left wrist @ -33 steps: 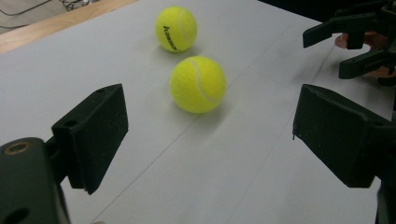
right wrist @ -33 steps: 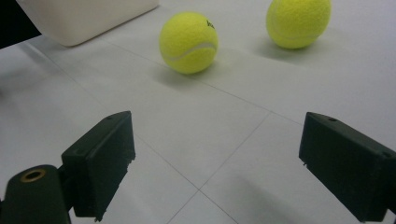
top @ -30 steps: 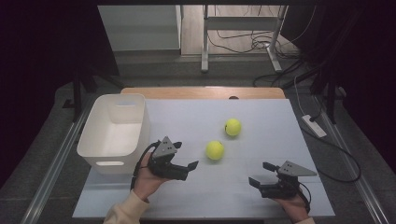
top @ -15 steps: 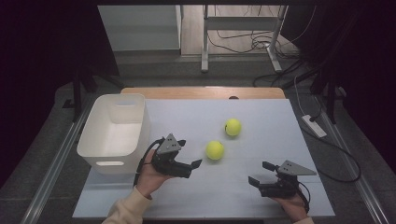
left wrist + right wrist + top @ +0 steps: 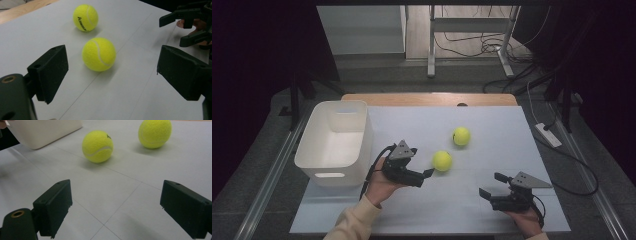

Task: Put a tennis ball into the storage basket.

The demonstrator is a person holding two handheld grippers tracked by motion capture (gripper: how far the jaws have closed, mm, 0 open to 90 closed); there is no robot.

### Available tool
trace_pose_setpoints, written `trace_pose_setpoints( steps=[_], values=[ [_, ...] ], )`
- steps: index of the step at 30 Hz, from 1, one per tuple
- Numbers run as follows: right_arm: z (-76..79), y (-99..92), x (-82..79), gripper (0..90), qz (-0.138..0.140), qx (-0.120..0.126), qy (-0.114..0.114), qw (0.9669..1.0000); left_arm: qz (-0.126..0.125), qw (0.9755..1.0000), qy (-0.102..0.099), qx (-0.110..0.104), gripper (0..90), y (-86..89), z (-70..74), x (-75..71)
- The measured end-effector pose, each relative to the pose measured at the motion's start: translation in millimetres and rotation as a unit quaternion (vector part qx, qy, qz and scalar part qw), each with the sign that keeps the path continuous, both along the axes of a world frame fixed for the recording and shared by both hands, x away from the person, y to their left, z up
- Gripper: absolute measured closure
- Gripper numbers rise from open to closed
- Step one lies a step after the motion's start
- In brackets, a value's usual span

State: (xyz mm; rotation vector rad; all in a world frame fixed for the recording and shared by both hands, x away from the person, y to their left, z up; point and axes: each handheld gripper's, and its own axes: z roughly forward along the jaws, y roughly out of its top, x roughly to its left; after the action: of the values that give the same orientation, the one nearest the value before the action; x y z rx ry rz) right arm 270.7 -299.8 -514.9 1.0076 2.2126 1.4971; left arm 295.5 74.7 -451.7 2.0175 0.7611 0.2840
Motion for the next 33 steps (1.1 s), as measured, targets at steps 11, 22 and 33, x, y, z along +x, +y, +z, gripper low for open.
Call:
trace_pose_setpoints(
  steps=[11,22,33],
  values=[
    [-0.4,-0.4,0.0,11.0,0.001,-0.003,0.001,1.0000,-0.004,0.9999,0.003,0.012,9.4,-8.8,1.3,7.3],
    [-0.4,-0.4,0.4,11.0,-0.002,-0.001,0.005,1.0000,-0.006,0.9996,0.007,0.028,7.6,-20.3,2.5,16.5],
    [-0.4,-0.2,0.6,11.0,0.000,0.001,0.008,1.0000,0.008,0.9994,0.003,0.034,5.2,-25.7,3.5,24.1]
  ],
)
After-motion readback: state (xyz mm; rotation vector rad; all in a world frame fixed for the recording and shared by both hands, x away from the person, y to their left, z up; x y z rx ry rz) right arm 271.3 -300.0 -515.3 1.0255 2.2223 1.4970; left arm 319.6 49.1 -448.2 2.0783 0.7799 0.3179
